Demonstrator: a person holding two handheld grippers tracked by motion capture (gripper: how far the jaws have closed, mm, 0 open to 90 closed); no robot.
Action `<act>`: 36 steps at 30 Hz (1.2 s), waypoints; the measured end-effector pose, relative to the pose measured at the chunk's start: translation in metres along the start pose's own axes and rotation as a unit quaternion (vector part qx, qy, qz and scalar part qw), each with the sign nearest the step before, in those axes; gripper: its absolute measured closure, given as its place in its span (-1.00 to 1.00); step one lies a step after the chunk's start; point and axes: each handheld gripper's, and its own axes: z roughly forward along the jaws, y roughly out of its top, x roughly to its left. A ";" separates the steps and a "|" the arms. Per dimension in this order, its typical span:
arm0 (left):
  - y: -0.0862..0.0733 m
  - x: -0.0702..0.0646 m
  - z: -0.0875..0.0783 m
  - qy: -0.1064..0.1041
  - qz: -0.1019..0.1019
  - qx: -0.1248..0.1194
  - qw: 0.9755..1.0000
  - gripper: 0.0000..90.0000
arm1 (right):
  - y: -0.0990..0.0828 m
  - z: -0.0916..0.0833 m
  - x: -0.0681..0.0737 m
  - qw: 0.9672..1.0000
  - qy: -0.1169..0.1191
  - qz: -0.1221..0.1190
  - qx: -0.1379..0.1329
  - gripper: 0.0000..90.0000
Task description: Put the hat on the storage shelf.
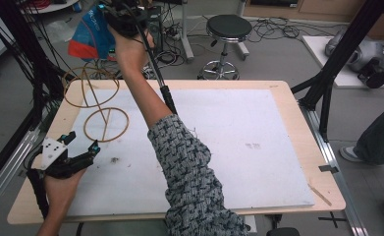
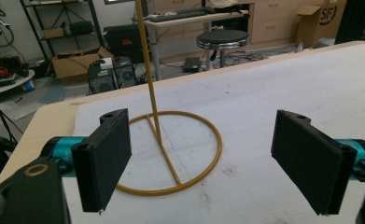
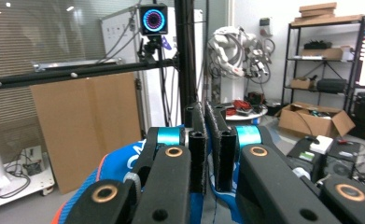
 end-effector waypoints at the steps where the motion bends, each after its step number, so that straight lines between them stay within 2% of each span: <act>1: 0.000 0.000 0.000 0.000 0.001 0.000 1.000 -0.55 | 0.000 0.001 0.002 1.000 0.003 -0.001 0.000 0.95; 7: 0.000 0.001 -0.002 0.002 -0.001 -0.002 1.000 -0.55 | 0.001 0.006 0.016 1.000 0.024 -0.002 0.001 0.95; 9: 0.000 0.002 -0.002 0.003 -0.002 -0.002 1.000 -0.55 | -0.001 0.008 0.024 0.999 0.040 -0.015 0.010 0.94; 10: 0.000 0.002 -0.003 0.002 -0.001 -0.001 1.000 -0.55 | -0.001 0.008 0.024 0.999 0.040 -0.015 0.010 0.94; 11: 0.000 0.002 -0.003 0.003 -0.002 -0.002 1.000 -0.55 | -0.004 0.008 0.031 0.998 0.050 -0.027 0.019 0.93; 12: 0.000 0.002 -0.003 0.004 -0.002 -0.003 1.000 -0.55 | -0.004 0.008 0.031 0.998 0.050 -0.027 0.019 0.93; 15: 0.000 0.003 -0.003 0.004 -0.002 -0.003 1.000 -0.55 | -0.008 0.008 0.040 0.996 0.065 -0.046 0.039 0.92; 20: 0.000 0.003 -0.003 0.003 -0.003 -0.004 1.000 -0.54 | -0.019 0.006 0.052 0.993 0.085 -0.062 0.060 0.93; 25: 0.000 0.002 -0.003 0.004 -0.003 -0.006 1.000 -0.54 | -0.038 0.007 0.061 0.988 0.100 -0.081 0.088 0.94; 36: 0.000 0.003 -0.003 0.003 0.000 -0.002 1.000 -0.54 | -0.070 0.015 0.060 0.984 0.105 -0.077 0.118 0.95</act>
